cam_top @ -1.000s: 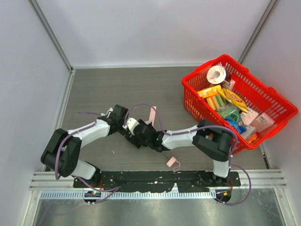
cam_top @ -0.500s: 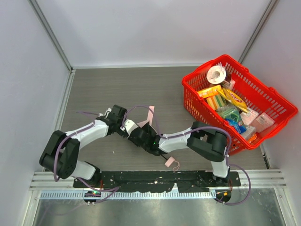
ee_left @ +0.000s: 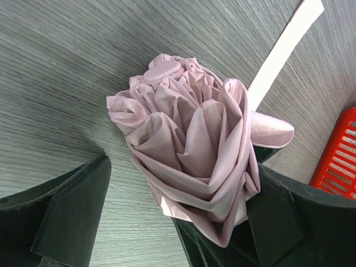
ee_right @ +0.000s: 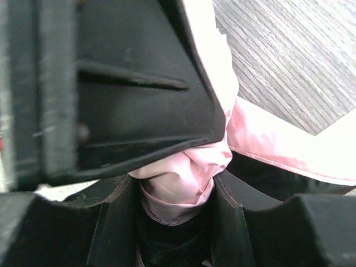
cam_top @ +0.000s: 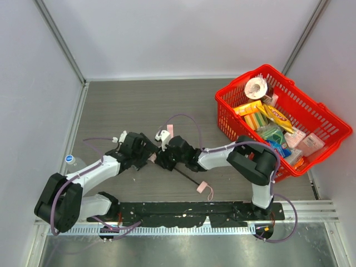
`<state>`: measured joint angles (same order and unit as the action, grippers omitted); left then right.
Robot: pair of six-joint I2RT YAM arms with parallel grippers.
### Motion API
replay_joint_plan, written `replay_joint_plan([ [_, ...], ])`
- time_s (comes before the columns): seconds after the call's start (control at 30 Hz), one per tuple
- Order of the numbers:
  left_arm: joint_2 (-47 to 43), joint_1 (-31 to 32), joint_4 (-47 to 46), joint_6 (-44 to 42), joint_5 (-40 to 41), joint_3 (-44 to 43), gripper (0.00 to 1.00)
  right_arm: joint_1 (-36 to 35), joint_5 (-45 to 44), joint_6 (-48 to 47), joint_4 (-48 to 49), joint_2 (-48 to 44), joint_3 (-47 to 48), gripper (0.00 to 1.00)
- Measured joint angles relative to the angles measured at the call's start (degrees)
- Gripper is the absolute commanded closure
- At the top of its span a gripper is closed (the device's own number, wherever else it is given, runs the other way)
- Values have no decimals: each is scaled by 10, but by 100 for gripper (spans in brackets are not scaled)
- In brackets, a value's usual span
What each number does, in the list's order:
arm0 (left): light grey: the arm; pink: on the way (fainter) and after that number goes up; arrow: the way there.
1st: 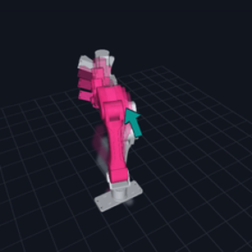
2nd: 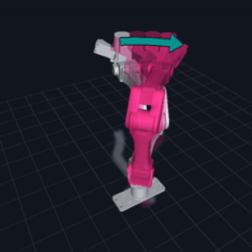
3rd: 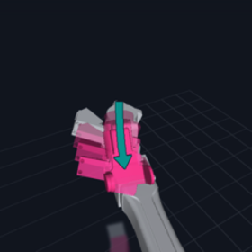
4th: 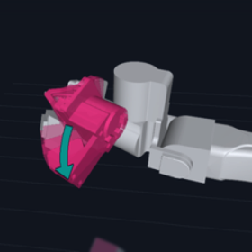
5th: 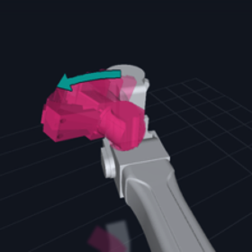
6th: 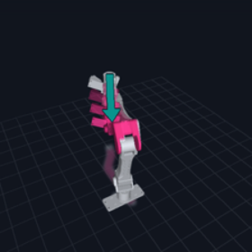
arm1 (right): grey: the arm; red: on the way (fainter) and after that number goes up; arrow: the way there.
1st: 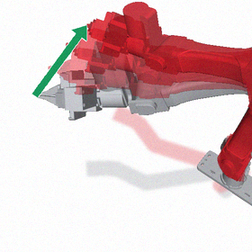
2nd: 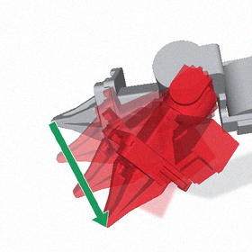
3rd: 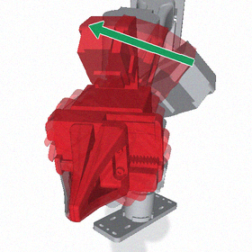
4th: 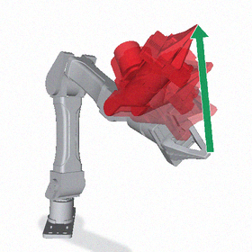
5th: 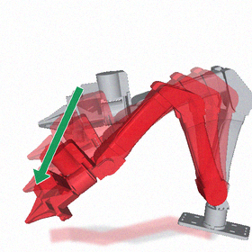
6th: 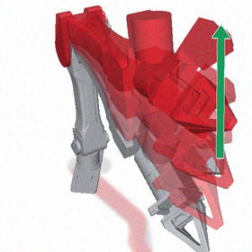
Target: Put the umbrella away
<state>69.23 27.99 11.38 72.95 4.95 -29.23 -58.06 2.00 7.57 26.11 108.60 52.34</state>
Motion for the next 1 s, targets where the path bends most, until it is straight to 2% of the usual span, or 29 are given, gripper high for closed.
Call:
replay_joint_plan([
  [0.23,0,2,-47,-10,-1,17,3,66,152,102,1,-3,-2,99],
  [0.4,15,8,-92,1,-1,25,20,102,251,183,23,8,-6,99],
  [0.5,31,8,-111,4,0,26,36,111,289,212,47,26,-6,99],
  [0.7,50,9,-132,14,-1,28,85,117,309,227,50,34,-8,99],
  [0.83,48,9,-143,41,-2,34,100,117,304,215,27,31,-2,99],
  [0.9,45,9,-146,53,-3,38,100,116,291,198,-1,24,6,85],
  [0.93,43,9,-147,58,-3,40,100,112,281,189,-20,19,12,73],
  [0.97,42,9,-149,58,-4,42,100,108,265,174,-44,13,19,67],
  [1.0,40,9,-149,57,-5,44,100,102,249,162,-67,8,27,39],
])
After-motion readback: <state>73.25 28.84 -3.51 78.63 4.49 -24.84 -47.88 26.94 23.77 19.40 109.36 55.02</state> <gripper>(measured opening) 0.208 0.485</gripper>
